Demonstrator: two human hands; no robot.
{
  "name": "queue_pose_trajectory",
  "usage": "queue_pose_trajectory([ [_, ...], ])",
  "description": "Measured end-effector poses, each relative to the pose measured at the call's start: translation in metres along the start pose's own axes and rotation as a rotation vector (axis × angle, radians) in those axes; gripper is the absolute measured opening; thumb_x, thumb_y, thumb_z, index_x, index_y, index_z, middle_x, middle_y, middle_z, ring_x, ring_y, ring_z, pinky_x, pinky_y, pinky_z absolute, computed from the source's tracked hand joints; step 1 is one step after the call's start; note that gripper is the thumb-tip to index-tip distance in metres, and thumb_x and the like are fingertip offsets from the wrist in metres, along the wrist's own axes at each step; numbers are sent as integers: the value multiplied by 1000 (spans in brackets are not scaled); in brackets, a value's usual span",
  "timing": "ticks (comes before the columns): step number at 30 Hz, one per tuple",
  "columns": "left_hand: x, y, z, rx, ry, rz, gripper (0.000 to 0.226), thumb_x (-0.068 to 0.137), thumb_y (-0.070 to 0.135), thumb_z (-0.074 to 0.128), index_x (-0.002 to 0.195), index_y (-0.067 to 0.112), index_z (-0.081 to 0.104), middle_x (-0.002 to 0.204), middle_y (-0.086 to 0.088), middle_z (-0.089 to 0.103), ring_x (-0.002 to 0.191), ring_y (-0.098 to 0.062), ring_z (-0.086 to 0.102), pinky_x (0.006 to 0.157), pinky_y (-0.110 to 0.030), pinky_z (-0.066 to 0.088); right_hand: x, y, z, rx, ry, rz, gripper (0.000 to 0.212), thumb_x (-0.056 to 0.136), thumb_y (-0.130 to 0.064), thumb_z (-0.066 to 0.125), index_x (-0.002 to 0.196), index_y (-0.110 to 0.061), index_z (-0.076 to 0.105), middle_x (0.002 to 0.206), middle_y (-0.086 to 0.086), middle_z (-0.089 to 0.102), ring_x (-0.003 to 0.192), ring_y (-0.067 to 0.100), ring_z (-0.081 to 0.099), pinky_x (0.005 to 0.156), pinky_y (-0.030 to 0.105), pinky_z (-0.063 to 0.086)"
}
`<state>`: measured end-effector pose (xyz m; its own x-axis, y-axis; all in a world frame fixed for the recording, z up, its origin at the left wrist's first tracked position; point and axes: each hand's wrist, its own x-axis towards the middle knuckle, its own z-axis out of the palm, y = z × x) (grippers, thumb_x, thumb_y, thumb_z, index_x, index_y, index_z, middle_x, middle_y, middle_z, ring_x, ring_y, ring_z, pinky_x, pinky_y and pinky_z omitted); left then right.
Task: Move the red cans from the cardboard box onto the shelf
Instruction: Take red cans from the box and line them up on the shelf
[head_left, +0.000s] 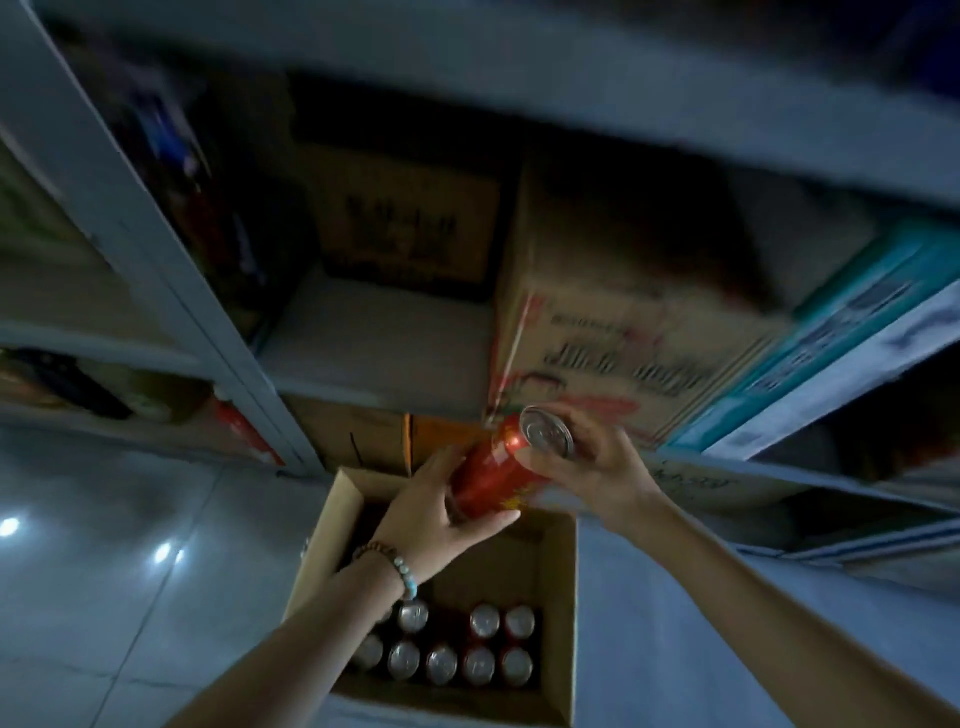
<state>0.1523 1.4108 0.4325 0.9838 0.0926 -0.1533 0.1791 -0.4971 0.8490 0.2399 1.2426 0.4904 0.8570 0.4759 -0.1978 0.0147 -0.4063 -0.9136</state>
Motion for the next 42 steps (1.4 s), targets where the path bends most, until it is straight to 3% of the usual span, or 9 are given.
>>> queue_pose_trajectory([
  [4,2,131,-60,-33,103,154,69,59,65,65,117,50,30,115,26,44,102,10,48,76,-6,47,-13,-126,-66,-8,107,-126,45,64,-55,77,98,-31,62,91,-16,68,86,-3,64,65,13,50],
  [8,12,240,-100,-78,240,282,64,63,51,73,113,51,35,114,26,45,103,8,50,77,-8,49,-21,-223,-122,-39,179,-225,48,58,-63,68,93,-30,63,85,-14,67,77,-7,63,60,10,47],
  [16,55,360,-135,-59,227,378,72,61,50,76,122,37,41,110,23,51,97,8,51,77,-15,50,-17,-307,-210,-219,169,-343,56,68,-64,58,111,-30,62,103,-13,67,94,-1,63,77,19,52],
  [19,81,378,-135,-96,230,350,82,57,55,76,128,34,41,117,17,56,103,0,57,85,-26,52,-9,-303,-251,-431,291,-396,58,79,-65,44,124,-31,56,123,-13,59,114,2,53,98,28,45],
  [22,109,386,-128,-174,234,300,81,59,45,81,127,32,40,120,11,57,106,-7,57,91,-33,50,5,-287,-291,-738,386,-356,53,88,-56,47,137,-36,44,147,-14,38,137,7,29,113,28,22],
  [25,132,386,-115,-248,210,227,78,65,24,82,129,24,37,115,12,50,108,-7,50,94,-27,41,22,-267,-310,-846,260,-225,56,93,-54,40,146,-40,27,157,-17,12,145,6,7,115,30,9],
  [28,153,376,-98,-254,166,151,85,64,21,83,133,23,33,118,6,49,117,-17,49,99,-35,42,35,-257,-315,-873,198,-163,53,97,-52,29,148,-40,19,159,-16,4,146,7,-2,116,31,0],
  [37,192,368,-78,-229,198,175,84,65,21,83,134,21,35,127,0,52,115,-16,51,93,-29,42,57,-247,-324,-930,187,-251,51,94,-57,32,141,-38,34,152,-9,23,142,15,18,118,38,12],
  [42,196,368,-80,-127,209,292,96,64,24,83,140,29,25,137,7,42,126,-12,43,103,-34,40,79,-252,-324,-771,275,-263,42,91,-58,39,116,-31,58,126,-6,42,122,15,36,104,32,29],
])
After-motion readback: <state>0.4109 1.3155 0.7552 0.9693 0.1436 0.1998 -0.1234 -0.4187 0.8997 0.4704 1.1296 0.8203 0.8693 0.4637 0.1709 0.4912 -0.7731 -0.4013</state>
